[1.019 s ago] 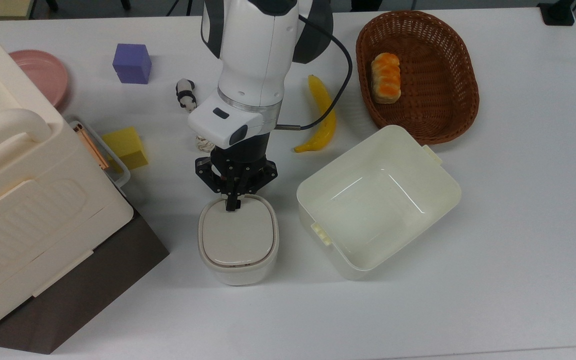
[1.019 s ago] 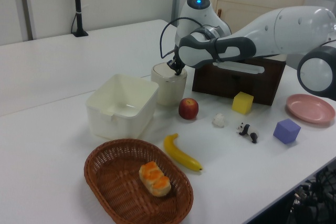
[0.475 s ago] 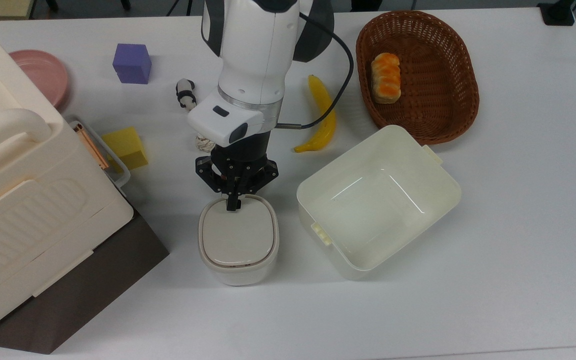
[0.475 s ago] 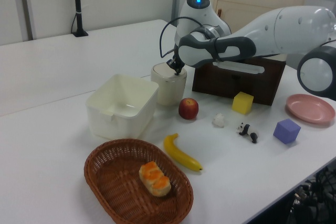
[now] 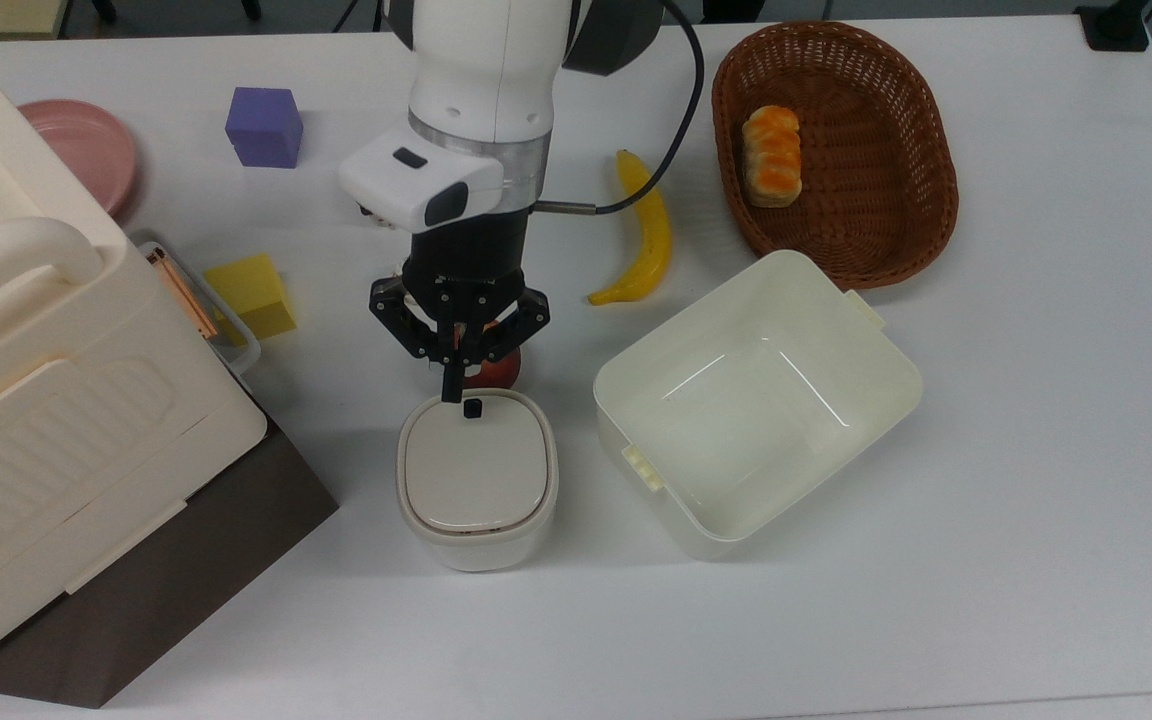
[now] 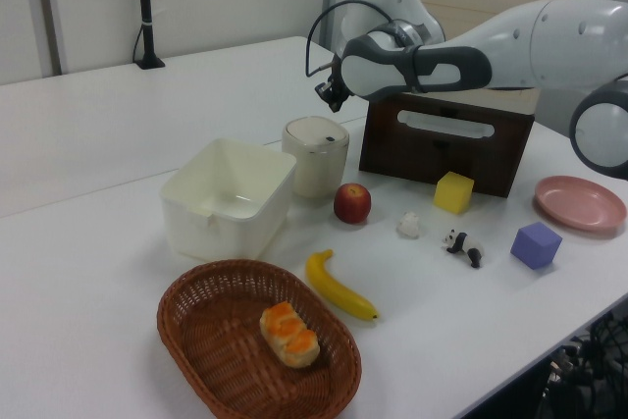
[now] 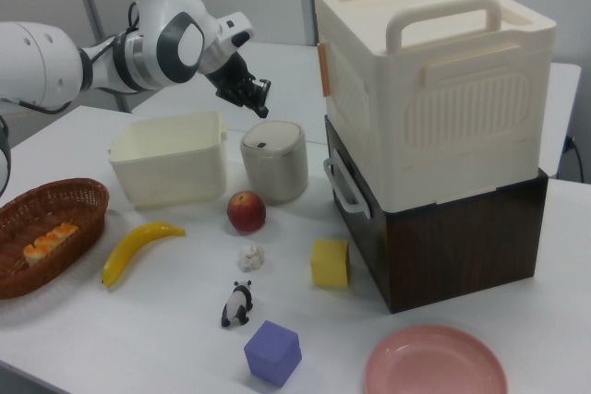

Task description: Open the trash can

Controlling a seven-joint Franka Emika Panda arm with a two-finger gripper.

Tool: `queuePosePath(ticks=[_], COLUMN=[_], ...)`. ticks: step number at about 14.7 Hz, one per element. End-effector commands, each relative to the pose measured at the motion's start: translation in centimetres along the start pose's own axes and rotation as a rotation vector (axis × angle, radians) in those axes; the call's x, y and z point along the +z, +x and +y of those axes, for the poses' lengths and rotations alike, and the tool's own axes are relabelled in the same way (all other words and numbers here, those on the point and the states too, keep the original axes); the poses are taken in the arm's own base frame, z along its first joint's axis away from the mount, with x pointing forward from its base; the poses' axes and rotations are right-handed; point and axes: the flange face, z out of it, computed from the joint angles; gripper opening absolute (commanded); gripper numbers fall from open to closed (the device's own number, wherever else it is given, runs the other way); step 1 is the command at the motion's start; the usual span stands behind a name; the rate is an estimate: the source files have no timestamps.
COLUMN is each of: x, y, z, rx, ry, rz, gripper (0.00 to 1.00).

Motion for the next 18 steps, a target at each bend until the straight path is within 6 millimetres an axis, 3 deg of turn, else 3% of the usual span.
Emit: queuePosePath(ticks=[1,18], x=[-0.6,3.8], y=[-0.7,-2.0], z=[0.1,-1.7], rx=[0.008,-0.08], ry=[0.01,-0.017], rz=[-0.012,-0.059], gripper=[0.0,0.0])
